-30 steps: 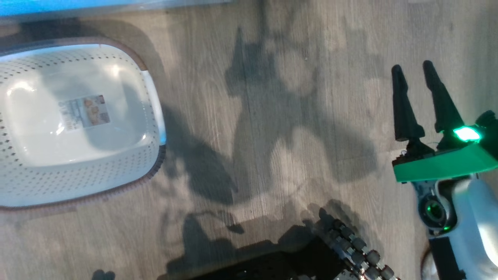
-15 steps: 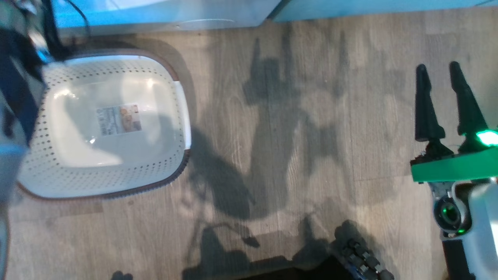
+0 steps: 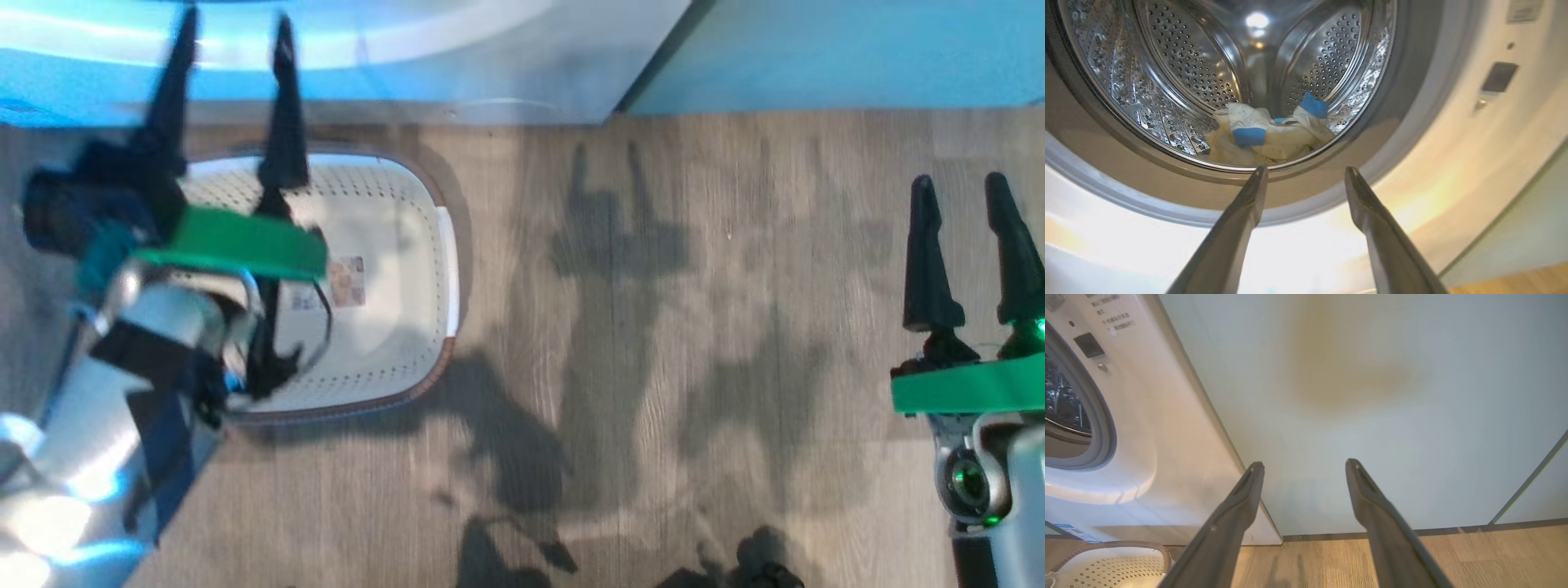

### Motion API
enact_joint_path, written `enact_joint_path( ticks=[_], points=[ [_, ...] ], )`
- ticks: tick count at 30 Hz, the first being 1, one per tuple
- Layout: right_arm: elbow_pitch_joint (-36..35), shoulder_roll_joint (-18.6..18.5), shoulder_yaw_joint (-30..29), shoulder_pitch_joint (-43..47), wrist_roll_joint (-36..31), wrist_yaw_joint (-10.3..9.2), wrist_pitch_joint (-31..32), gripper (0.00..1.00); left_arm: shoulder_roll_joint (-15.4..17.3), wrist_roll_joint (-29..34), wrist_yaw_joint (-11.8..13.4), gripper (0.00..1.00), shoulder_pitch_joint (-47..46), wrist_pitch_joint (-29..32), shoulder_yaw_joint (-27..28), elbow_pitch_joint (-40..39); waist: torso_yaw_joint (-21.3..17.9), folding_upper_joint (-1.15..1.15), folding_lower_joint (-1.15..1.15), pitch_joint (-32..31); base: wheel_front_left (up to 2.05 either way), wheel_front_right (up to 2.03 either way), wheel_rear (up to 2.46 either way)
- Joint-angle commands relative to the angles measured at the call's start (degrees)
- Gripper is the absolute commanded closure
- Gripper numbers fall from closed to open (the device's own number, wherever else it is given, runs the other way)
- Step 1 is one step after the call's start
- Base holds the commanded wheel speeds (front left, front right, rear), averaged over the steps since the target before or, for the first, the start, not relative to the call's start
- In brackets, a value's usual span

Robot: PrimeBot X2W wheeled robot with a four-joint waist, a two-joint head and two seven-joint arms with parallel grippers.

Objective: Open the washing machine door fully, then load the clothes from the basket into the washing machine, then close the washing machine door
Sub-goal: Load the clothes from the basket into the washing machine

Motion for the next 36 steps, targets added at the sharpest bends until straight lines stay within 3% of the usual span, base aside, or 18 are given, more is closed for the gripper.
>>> enact_joint_path(
  ticks=[1, 13, 22, 36],
  points=[
    [-1.8, -0.9, 0.6, 1.4, -0.5, -0.16, -0.5, 0.00, 1.8, 0.6, 12.3, 0.00, 0.5, -0.5, 1.9, -2.3, 1.2, 0.00, 0.01, -2.0, 0.00, 0.00, 0.00],
    [-1.4, -3.1, 0.7, 6.1, -3.6, -0.16, -0.3, 0.00, -1.5, 1.6, 15.4, 0.00, 14.7, -2.5, -1.3, -6.4, 4.4, 0.00, 0.01, -11.6, 0.00, 0.00, 0.00],
    [-3.7, -3.3, 0.7, 11.3, -5.5, -0.16, 2.3, 0.00, -4.1, 1.3, 14.6, 0.00, 23.2, -3.0, -2.3, -6.1, 6.1, 0.00, 0.01, -19.5, 0.00, 0.00, 0.00],
    [-8.7, -2.1, 0.7, 17.8, -7.6, -0.16, 6.2, 0.00, -5.4, 2.3, 13.6, 0.00, 29.3, -3.1, -3.4, -5.6, 7.0, 0.00, 0.01, -27.6, 0.00, 0.00, 0.00]
  ],
)
